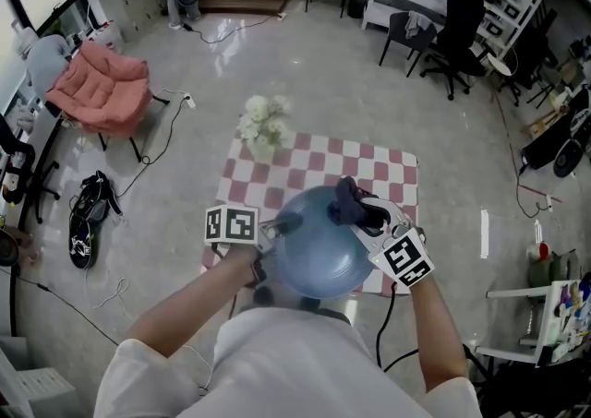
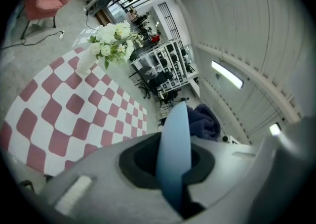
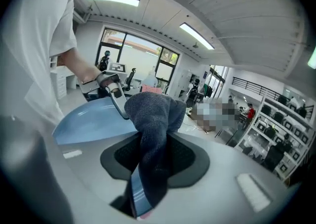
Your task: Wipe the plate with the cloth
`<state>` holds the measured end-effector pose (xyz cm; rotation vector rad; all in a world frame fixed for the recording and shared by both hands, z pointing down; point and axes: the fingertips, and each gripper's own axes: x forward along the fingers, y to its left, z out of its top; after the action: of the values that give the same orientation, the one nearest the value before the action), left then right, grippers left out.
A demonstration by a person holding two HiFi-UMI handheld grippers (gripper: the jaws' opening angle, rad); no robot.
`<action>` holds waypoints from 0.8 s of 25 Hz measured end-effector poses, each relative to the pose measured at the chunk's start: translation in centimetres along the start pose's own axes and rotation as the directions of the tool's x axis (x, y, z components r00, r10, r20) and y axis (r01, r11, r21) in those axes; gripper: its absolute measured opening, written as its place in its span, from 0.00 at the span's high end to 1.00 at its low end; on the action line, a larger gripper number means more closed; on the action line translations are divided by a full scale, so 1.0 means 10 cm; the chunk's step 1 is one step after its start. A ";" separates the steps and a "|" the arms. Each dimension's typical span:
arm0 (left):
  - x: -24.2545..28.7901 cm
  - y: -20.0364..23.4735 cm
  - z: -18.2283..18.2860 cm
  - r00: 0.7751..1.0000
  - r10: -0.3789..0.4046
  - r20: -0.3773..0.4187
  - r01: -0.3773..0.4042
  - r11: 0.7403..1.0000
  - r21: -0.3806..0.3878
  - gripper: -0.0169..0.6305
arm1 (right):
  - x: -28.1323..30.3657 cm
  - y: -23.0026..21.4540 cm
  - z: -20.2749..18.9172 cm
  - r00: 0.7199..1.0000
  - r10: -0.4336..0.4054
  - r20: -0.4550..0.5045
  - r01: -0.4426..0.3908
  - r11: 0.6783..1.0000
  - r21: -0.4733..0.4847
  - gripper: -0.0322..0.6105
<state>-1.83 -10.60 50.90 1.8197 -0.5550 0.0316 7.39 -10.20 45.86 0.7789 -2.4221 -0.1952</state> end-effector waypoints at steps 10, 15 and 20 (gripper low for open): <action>0.10 -0.10 -0.09 0.999 -0.016 -0.034 0.017 0.999 0.042 0.92 | 0.30 0.23 0.07 0.996 0.047 -0.075 -0.060 0.983 -0.173 0.74; 0.12 -0.14 -0.09 0.999 -0.008 -0.046 0.011 0.997 0.083 0.92 | 0.38 0.20 0.04 0.993 0.045 -0.110 -0.065 0.980 -0.188 0.74; 0.11 -0.11 -0.07 0.999 -0.004 -0.035 0.008 0.995 0.095 0.92 | 0.40 0.17 -0.01 0.990 0.032 -0.138 -0.056 0.984 -0.168 0.74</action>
<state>-0.24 -10.11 50.42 1.9103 -0.5311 0.0869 4.01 -11.07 48.41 0.6394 -2.2584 -0.3195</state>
